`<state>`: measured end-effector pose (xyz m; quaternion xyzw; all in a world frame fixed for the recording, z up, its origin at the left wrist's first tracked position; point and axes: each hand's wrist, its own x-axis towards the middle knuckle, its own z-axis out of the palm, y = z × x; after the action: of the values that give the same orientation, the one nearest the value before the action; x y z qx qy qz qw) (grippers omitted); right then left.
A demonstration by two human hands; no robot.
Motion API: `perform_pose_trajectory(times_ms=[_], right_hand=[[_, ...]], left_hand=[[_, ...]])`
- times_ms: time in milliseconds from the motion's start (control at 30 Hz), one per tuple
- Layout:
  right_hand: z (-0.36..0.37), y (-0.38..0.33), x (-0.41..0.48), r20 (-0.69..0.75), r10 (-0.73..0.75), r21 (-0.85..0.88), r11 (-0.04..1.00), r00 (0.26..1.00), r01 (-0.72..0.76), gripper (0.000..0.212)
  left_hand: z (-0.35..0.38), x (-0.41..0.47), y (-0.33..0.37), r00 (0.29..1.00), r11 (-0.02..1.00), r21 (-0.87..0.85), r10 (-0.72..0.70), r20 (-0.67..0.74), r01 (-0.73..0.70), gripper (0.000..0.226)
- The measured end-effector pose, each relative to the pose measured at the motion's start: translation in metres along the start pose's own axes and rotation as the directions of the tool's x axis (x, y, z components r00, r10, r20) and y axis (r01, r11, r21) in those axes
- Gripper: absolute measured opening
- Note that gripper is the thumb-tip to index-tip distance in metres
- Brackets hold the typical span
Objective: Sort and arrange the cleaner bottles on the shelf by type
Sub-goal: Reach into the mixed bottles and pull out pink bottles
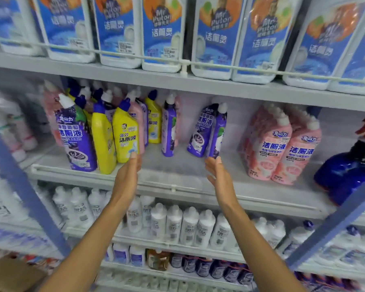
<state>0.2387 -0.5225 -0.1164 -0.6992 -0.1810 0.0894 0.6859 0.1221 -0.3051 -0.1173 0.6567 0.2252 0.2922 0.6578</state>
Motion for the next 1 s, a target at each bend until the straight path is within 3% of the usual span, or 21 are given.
perform_pose_trajectory(times_ms=[233,400,600,667,767,1000], right_hand=[[0.048,-0.011,0.072,0.018,-0.004,0.011,1.000,1.000,0.004,0.058],[0.064,-0.027,0.133,0.038,-0.046,-0.050,0.998,0.998,0.048,0.073],[0.080,-0.059,0.218,-0.024,-0.081,-0.018,0.997,0.996,0.081,0.040],[0.092,-0.063,0.240,0.026,-0.143,-0.094,0.985,0.989,0.145,0.039],[0.105,-0.051,0.266,0.027,-0.197,-0.226,0.954,0.980,0.198,0.046],[0.115,-0.034,0.274,-0.126,-0.220,-0.234,0.954,0.967,0.186,0.027]], left_hand=[[-0.009,0.050,0.028,0.991,0.986,0.115,0.128,-0.029,-0.124,0.045],[-0.004,0.088,0.056,0.972,0.961,0.198,0.216,-0.096,-0.194,0.037],[-0.001,0.114,0.068,0.860,0.887,0.320,0.425,-0.283,-0.333,0.032],[0.003,0.118,0.065,0.847,0.876,0.341,0.443,-0.293,-0.341,0.032],[0.001,0.127,0.057,0.839,0.864,0.377,0.455,-0.299,-0.335,0.055],[0.001,0.137,0.044,0.788,0.806,0.475,0.530,-0.313,-0.353,0.040]])
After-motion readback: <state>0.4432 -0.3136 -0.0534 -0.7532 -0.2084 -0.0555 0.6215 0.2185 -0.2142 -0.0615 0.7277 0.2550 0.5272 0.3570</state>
